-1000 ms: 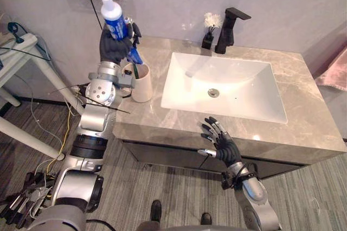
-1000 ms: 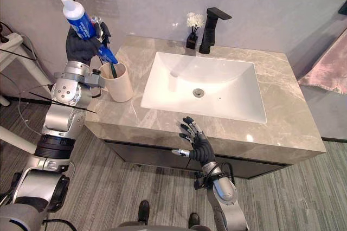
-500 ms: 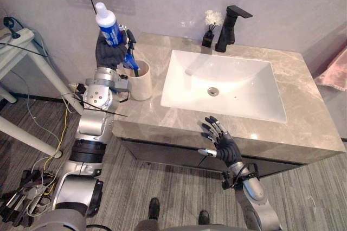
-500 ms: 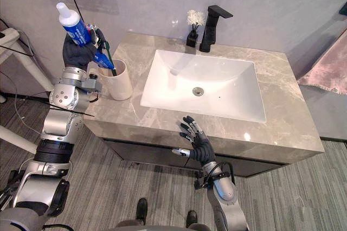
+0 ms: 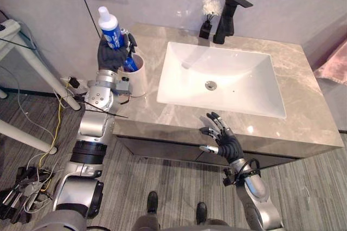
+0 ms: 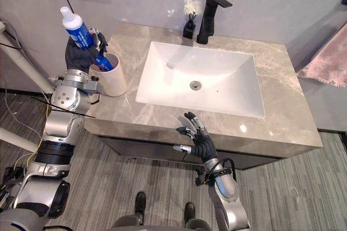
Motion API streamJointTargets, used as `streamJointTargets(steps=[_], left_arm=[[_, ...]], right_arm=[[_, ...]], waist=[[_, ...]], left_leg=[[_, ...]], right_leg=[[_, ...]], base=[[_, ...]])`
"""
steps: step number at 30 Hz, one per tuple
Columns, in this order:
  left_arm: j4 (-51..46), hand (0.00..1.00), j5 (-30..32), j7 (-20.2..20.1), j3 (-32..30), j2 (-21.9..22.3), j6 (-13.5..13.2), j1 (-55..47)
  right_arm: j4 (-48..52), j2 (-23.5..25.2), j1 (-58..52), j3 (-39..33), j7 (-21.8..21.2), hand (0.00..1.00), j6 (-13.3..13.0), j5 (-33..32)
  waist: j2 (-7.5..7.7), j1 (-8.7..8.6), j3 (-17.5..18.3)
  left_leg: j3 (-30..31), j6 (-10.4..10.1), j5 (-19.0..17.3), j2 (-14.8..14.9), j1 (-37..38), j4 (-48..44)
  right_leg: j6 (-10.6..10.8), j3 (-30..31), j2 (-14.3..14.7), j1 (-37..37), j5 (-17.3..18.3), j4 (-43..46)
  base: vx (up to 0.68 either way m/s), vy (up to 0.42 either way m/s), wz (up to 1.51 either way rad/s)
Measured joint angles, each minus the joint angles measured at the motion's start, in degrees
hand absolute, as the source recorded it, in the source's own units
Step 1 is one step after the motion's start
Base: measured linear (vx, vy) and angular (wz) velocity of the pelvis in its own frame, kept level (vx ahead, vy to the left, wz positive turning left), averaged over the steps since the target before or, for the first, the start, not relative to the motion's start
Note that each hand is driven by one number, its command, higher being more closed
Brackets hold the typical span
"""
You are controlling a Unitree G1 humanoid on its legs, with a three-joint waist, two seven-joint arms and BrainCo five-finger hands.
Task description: Organize washtable
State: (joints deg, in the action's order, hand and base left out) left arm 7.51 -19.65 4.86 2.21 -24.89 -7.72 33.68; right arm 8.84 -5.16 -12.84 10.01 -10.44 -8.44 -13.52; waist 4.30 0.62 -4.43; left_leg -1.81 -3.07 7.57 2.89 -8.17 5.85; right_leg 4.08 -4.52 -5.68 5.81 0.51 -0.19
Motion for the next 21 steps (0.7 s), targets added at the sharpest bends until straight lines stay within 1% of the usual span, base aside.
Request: streamJointTargets(steps=[4,5,15,21], left_arm=[[0.0,1.0,-0.01,-0.65,0.02,0.07,0.01,0.0],[0.06,0.0,-0.02,-0.93,0.03,0.07,0.01,0.01],[2.18,0.0,0.07,-0.92,-0.11,0.06,0.31,0.23],[2.15,0.0,0.06,-0.92,-0.25,-0.02,0.27,2.99]], right_arm=[[-0.02,-0.42,-1.31,0.02,-0.01,0.0,0.33,0.01],[-0.02,-0.48,-1.29,0.03,-0.06,0.0,0.33,0.01],[-0.02,-0.48,-1.02,0.05,-0.5,0.0,0.2,0.0],[-0.04,-0.49,-1.11,0.06,-1.01,0.0,0.2,0.0]], waist=[[-0.04,-0.04,-0.05],[-0.04,-0.03,-0.06],[-0.04,0.03,-0.49],[-0.04,0.02,-0.49]], left_leg=[[-0.16,-0.01,0.0,0.1,-0.33,0.02],[-0.19,0.0,0.0,0.1,-0.33,-0.02],[-0.72,0.0,-0.01,0.11,-0.35,-0.23],[-0.74,0.0,0.0,0.11,-0.25,-0.28]], right_leg=[[-0.07,0.22,0.11,0.46,-0.06,-0.01],[-0.05,0.26,0.11,0.47,-0.1,-0.03],[-0.07,0.87,0.11,0.76,-0.26,-0.14],[-0.02,0.93,0.13,0.62,-0.42,-0.19]], base=[[0.0,-0.002,-0.01],[0.0,0.0,0.0],[0.0,0.001,-0.02],[0.0,0.0,-0.01]])
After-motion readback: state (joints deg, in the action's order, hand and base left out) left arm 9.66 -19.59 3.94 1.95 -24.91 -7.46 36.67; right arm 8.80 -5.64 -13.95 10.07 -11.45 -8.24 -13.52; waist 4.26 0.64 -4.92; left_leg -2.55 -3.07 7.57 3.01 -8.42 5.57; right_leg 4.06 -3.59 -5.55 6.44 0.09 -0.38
